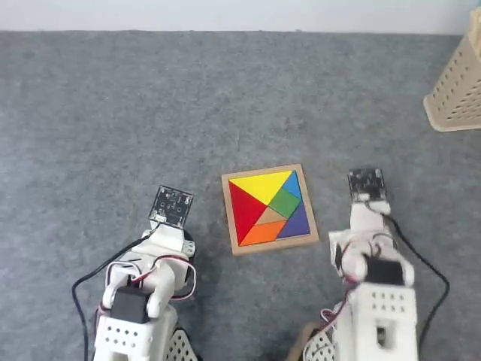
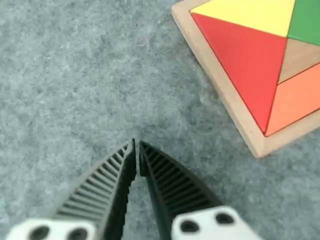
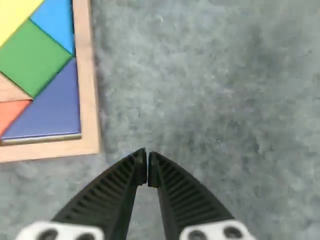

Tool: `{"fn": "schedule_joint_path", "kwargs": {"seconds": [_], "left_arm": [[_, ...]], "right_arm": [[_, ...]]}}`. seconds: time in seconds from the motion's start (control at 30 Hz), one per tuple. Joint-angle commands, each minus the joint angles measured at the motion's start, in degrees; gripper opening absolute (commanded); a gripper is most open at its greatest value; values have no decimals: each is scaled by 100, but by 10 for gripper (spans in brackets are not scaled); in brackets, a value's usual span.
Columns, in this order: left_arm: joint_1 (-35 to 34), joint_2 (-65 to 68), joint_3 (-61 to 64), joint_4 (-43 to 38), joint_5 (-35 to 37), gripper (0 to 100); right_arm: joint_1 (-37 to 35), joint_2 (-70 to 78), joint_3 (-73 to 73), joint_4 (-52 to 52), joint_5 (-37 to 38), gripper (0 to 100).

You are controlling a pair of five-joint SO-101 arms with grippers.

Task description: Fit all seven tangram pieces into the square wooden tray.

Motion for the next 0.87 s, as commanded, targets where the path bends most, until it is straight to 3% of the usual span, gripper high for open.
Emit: {"fn": "schedule_joint_path", "kwargs": {"seconds": [0.0,0.2,0.83], "left_arm": [[-35,-114,-101,35,53,12],[-35,-114,-101,35,53,12],[-35,-114,-101,35,53,12]], "right_arm": [[84,-1367,659,-92,290,9],[31,-3116,1125,822,448,9],[-84,-2870,1125,778,466,9]]}}
